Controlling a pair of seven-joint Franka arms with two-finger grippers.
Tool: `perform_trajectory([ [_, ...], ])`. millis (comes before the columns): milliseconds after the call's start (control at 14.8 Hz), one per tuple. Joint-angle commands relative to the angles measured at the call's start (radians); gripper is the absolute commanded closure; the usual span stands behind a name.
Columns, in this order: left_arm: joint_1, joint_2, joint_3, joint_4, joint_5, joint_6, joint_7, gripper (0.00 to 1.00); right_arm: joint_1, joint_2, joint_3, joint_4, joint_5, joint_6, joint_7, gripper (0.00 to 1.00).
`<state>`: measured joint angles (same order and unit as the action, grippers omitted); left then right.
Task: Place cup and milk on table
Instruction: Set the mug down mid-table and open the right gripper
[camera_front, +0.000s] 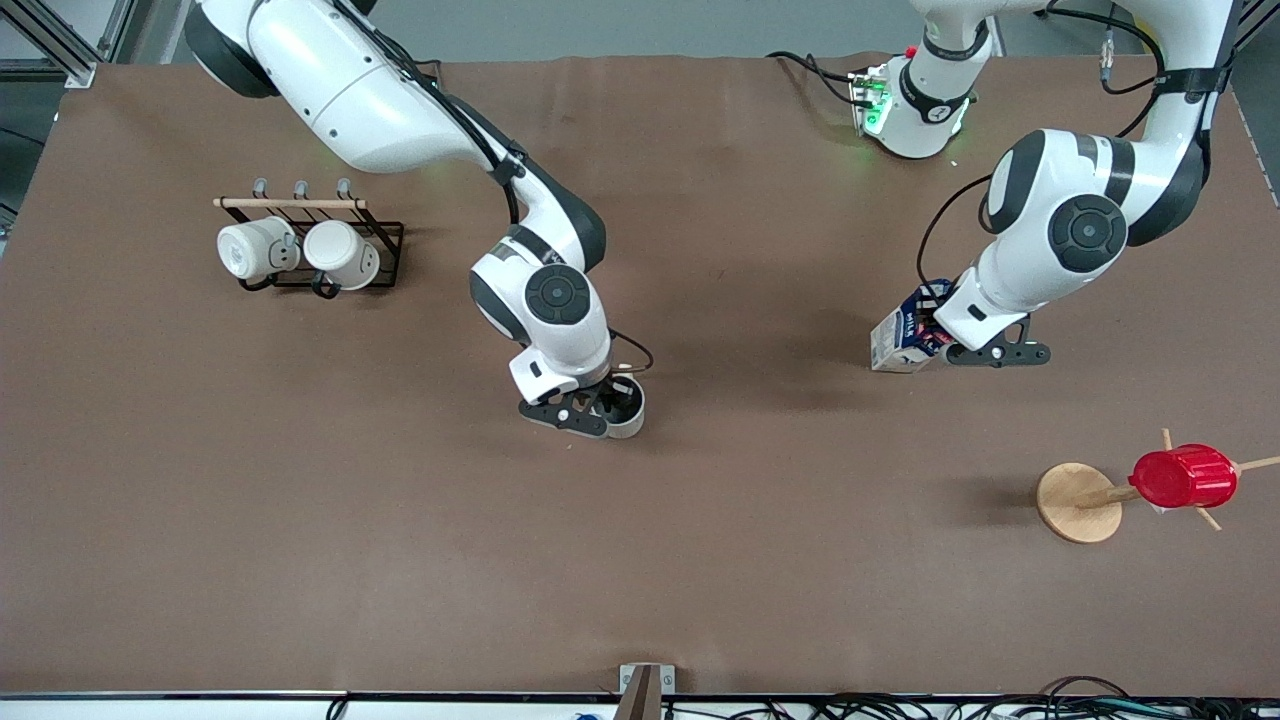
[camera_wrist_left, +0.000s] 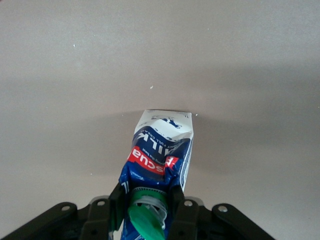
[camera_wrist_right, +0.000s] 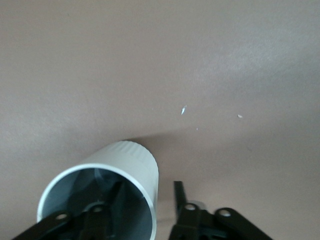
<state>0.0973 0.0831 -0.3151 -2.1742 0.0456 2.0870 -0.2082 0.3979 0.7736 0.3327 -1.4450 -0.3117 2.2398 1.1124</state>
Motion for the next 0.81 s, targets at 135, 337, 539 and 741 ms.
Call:
perform_trajectory([
  [135, -0.001, 0.012, -0.007, 0.063, -0.003, -0.007, -0.008, 0.77, -0.135, -0.185, 0.069, 0.003, -0.027, -0.202, 0.017, 0.0],
  [337, -0.004, 0.044, -0.009, 0.147, -0.003, -0.019, -0.01, 0.88, -0.261, -0.35, 0.069, 0.001, -0.026, -0.33, -0.053, 0.0],
  [539, -0.022, 0.118, -0.009, 0.307, -0.003, -0.131, -0.014, 0.93, -0.405, -0.476, 0.037, 0.003, -0.009, -0.44, -0.346, 0.0],
  [741, -0.045, 0.167, -0.009, 0.437, -0.003, -0.222, -0.036, 0.93, -0.409, -0.595, -0.174, 0.005, 0.153, -0.529, -0.645, 0.0],
])
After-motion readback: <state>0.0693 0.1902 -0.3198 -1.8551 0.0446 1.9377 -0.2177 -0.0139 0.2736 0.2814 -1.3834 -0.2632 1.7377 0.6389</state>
